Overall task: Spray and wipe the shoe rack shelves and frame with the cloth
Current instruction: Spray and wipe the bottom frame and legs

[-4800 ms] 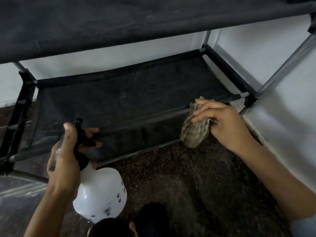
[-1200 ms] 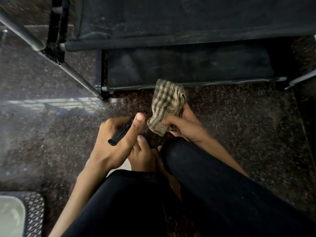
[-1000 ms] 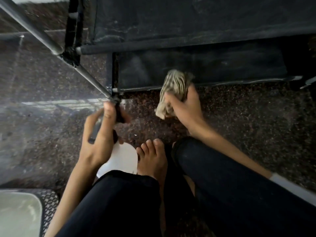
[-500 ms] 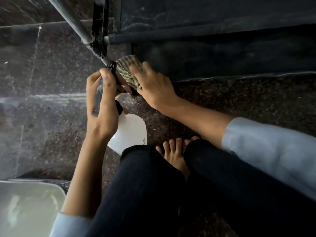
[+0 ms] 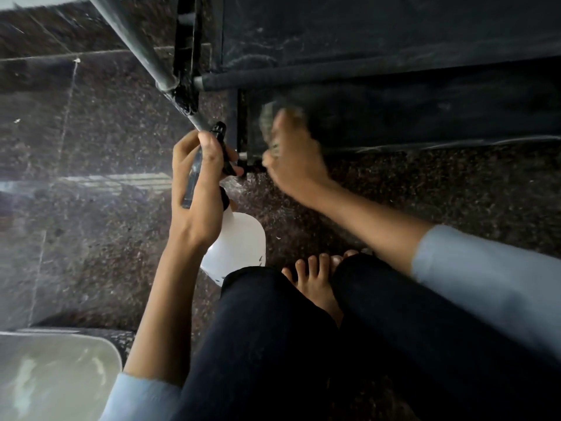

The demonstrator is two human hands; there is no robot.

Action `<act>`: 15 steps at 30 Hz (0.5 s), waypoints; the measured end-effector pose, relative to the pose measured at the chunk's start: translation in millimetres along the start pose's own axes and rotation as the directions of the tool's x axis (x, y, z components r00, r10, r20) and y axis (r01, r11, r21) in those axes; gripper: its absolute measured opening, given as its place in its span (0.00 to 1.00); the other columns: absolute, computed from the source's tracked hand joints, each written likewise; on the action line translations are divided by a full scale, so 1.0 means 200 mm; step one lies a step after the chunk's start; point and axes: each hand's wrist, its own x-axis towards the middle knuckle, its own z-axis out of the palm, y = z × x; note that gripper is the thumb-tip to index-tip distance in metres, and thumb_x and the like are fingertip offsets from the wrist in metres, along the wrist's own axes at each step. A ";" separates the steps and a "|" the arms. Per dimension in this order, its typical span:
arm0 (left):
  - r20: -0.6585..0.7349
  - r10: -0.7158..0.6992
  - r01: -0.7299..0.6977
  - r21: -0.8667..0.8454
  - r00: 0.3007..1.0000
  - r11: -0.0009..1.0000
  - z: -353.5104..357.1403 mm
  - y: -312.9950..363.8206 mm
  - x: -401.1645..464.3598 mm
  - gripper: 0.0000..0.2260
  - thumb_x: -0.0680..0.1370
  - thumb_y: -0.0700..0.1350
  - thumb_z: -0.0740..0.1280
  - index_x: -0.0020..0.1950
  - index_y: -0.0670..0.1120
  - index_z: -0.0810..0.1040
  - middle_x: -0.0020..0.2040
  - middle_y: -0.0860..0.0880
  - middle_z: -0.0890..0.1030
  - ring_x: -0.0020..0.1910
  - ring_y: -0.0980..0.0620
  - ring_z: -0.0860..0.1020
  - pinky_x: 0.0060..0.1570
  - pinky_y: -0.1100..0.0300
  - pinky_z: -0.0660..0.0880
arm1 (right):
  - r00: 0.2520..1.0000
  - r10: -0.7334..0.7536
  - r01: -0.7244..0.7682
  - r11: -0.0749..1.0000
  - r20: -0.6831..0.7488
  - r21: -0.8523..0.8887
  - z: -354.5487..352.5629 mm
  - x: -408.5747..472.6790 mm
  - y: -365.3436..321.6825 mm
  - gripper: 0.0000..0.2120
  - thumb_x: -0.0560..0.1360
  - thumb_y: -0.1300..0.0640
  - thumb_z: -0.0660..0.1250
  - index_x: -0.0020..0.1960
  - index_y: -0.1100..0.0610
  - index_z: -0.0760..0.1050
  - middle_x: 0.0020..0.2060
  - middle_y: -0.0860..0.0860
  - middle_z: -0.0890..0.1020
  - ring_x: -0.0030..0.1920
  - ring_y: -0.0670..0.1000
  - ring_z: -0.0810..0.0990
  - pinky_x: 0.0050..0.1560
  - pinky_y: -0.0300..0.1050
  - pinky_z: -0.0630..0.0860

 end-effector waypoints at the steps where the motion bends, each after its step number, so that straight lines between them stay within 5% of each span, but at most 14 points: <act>1: 0.053 -0.011 0.012 -0.018 0.999 1.000 0.00 0.04 -0.01 0.31 0.67 0.50 0.45 0.48 0.41 0.86 0.43 0.49 0.85 0.42 0.52 0.84 0.46 0.56 0.79 | 0.993 -0.103 0.105 0.994 0.051 -0.036 0.06 0.00 -0.06 0.24 0.77 0.59 0.61 0.71 0.59 0.58 0.68 0.61 0.66 0.62 0.59 0.74 0.56 0.49 0.74; 3: 0.056 -0.035 0.047 -0.238 0.998 0.970 -0.10 -0.03 0.02 0.24 0.67 0.50 0.51 0.38 0.43 0.86 0.36 0.47 0.85 0.34 0.51 0.84 0.33 0.51 0.82 | 0.964 -0.233 0.248 0.962 0.127 -0.112 0.15 -0.01 -0.12 0.29 0.78 0.60 0.59 0.75 0.61 0.51 0.70 0.59 0.62 0.65 0.58 0.70 0.58 0.47 0.72; 4: -0.071 -0.009 -0.019 -0.391 0.997 0.920 -0.17 -0.12 0.04 0.19 0.69 0.49 0.55 0.37 0.45 0.85 0.35 0.44 0.84 0.33 0.48 0.84 0.31 0.47 0.81 | 0.964 -0.233 0.250 0.957 0.127 -0.147 0.17 -0.01 -0.13 0.30 0.78 0.59 0.60 0.76 0.61 0.49 0.71 0.59 0.62 0.64 0.58 0.71 0.58 0.47 0.72; 6: -0.399 -0.136 -0.206 -0.701 0.907 0.683 -0.43 -0.29 0.18 0.16 0.77 0.59 0.59 0.47 0.51 0.81 0.50 0.36 0.82 0.48 0.43 0.84 0.43 0.41 0.80 | 0.980 -0.187 0.194 0.969 0.061 -0.154 0.19 -0.03 -0.10 0.28 0.78 0.59 0.61 0.74 0.58 0.54 0.68 0.58 0.66 0.58 0.58 0.76 0.53 0.50 0.75; 7: -0.338 -0.197 -0.201 -0.840 0.920 0.504 -0.59 -0.37 0.23 0.18 0.76 0.64 0.57 0.51 0.53 0.78 0.56 0.36 0.79 0.53 0.42 0.81 0.49 0.38 0.78 | 0.986 -0.164 0.166 0.979 0.020 -0.121 0.17 -0.05 -0.06 0.25 0.77 0.59 0.62 0.72 0.57 0.59 0.64 0.57 0.69 0.54 0.59 0.78 0.49 0.52 0.77; 8: -0.337 -0.226 -0.206 -0.865 0.914 0.457 -0.68 -0.42 0.26 0.19 0.75 0.67 0.55 0.51 0.55 0.76 0.59 0.36 0.77 0.55 0.43 0.80 0.52 0.38 0.77 | 0.990 -0.139 0.137 0.987 -0.014 -0.079 0.15 -0.08 -0.01 0.21 0.76 0.59 0.62 0.68 0.57 0.63 0.59 0.56 0.71 0.50 0.59 0.79 0.46 0.54 0.77; 11: -0.384 -0.208 -0.268 -0.862 0.900 0.431 -0.75 -0.42 0.26 0.13 0.74 0.67 0.54 0.42 0.65 0.76 0.61 0.37 0.75 0.54 0.45 0.80 0.49 0.48 0.77 | 0.989 0.004 -0.008 1.000 -0.145 -0.022 0.03 -0.16 0.24 0.16 0.72 0.60 0.65 0.58 0.59 0.69 0.53 0.57 0.75 0.50 0.61 0.77 0.45 0.52 0.75; 12: -0.458 -0.192 -0.287 -0.779 0.868 0.558 -0.77 -0.45 0.26 0.14 0.74 0.68 0.54 0.40 0.66 0.76 0.60 0.36 0.75 0.51 0.45 0.81 0.46 0.54 0.77 | 0.970 0.091 -0.097 0.995 -0.225 -0.016 -0.03 -0.18 0.34 0.14 0.71 0.60 0.65 0.56 0.59 0.70 0.52 0.58 0.76 0.51 0.60 0.77 0.46 0.51 0.73; 15: -0.519 -0.162 -0.285 -0.674 0.839 0.682 -0.59 -0.40 0.20 0.17 0.77 0.69 0.55 0.44 0.61 0.77 0.51 0.36 0.79 0.44 0.42 0.81 0.41 0.60 0.75 | 0.809 0.402 -0.377 0.915 -0.429 0.147 -0.22 -0.22 0.62 0.16 0.72 0.59 0.66 0.58 0.60 0.69 0.52 0.59 0.79 0.52 0.60 0.78 0.48 0.49 0.71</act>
